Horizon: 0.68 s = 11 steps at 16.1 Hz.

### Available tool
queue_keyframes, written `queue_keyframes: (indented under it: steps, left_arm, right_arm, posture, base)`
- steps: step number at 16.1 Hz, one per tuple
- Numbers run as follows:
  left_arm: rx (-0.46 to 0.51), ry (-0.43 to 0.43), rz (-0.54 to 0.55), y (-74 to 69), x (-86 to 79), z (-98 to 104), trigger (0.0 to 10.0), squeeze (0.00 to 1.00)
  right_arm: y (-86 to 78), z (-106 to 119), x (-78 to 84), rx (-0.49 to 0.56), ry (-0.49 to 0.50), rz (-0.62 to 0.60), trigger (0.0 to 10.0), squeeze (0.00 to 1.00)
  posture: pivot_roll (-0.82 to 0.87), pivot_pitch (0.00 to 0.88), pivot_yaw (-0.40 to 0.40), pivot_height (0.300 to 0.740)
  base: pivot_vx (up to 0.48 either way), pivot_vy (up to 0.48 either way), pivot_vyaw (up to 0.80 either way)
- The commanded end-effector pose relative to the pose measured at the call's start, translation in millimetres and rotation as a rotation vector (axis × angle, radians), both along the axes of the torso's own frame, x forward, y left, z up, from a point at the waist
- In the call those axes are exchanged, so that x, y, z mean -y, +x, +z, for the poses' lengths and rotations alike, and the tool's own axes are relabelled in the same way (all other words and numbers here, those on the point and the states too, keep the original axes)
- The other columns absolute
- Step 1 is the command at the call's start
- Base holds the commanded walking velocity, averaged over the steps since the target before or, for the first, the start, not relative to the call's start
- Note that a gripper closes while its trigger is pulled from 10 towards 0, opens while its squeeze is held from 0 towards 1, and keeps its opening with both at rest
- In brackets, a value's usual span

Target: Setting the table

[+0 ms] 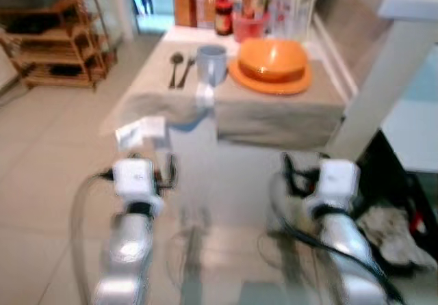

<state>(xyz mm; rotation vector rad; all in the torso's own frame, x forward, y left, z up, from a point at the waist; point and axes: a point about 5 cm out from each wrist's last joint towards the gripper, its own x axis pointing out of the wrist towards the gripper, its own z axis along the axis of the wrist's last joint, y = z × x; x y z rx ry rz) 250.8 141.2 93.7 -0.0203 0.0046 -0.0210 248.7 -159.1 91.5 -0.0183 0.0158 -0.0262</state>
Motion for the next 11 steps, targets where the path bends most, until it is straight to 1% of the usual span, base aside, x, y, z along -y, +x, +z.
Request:
queue_keyframes:
  steps: [1, 4, 5, 8, 9, 11]
  left_arm:
    - [0.088, 0.088, -0.304, 49.8, 20.7, 36, 10.0, 0.0]
    - [0.083, 0.083, -0.308, 49.8, 21.8, 36, 10.0, 0.0]
    - [0.078, 0.096, -0.296, 50.0, 21.4, 35, 10.0, 0.0]
    - [0.087, 0.096, -0.305, 50.7, 22.6, 37, 10.0, 0.0]
    - [0.093, 0.102, -0.308, 53.0, 23.5, 42, 10.0, 0.0]
    - [0.114, 0.107, -0.35, 65.8, 28.4, 60, 10.0, 0.0]
  right_arm:
    - [60.7, 4, -29.5, -0.055, -0.018, 0.171, 10.0, 0.0]
    - [61.0, 4, -28.8, -0.054, -0.02, 0.169, 10.0, 0.0]
    - [60.9, 4, -28.4, -0.053, -0.02, 0.169, 10.0, 0.0]
    - [60.3, 6, -27.4, -0.046, -0.024, 0.167, 10.0, 0.0]
    - [60.0, 8, -26.7, -0.04, -0.025, 0.168, 10.0, 0.0]
    - [58.4, 11, -24.6, -0.027, -0.027, 0.179, 10.0, 0.0]
  posture:
    - [-0.02, 0.0, 0.078, 0.74]
    - [-0.02, 0.0, 0.075, 0.74]
    - [-0.02, 0.0, 0.075, 0.74]
    - [-0.03, 0.0, 0.075, 0.74]
    - [-0.03, 0.0, 0.076, 0.74]
    - [-0.03, 0.0, 0.08, 0.74]
  base:
    - [0.461, 0.0, 0.0]
    - [0.463, 0.0, 0.0]
    - [0.461, 0.0, 0.0]
    - [0.0, 0.0, 0.0]
    - [0.0, 0.0, 0.0]
    - [0.0, 0.0, 0.0]
